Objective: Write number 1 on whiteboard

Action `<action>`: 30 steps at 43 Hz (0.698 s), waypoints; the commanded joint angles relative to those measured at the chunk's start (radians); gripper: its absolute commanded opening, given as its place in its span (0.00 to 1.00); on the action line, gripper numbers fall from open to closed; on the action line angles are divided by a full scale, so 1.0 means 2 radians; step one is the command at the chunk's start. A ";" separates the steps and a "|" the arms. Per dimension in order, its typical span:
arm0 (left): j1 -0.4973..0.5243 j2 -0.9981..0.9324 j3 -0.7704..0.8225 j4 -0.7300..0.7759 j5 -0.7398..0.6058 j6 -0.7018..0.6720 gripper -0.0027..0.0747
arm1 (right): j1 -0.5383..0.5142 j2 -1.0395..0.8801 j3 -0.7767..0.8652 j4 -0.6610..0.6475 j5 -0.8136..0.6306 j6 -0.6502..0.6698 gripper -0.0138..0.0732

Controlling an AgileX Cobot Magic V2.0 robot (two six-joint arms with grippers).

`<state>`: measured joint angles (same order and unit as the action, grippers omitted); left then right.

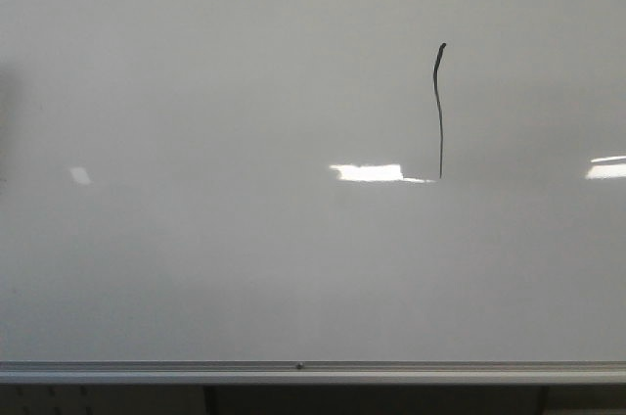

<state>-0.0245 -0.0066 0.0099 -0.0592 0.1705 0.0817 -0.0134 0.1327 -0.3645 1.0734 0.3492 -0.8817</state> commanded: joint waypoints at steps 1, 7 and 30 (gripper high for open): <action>0.001 -0.009 0.011 0.001 -0.046 -0.003 0.01 | -0.001 0.006 -0.012 0.013 -0.021 -0.007 0.02; 0.001 -0.009 0.011 0.001 -0.046 -0.003 0.01 | -0.001 0.006 -0.012 0.013 -0.021 -0.007 0.02; 0.001 -0.009 0.011 0.001 -0.046 -0.003 0.01 | -0.001 0.006 0.033 -0.250 -0.053 0.185 0.02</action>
<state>-0.0245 -0.0066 0.0099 -0.0592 0.1705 0.0817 -0.0134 0.1327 -0.2946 0.7513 0.3348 -0.6721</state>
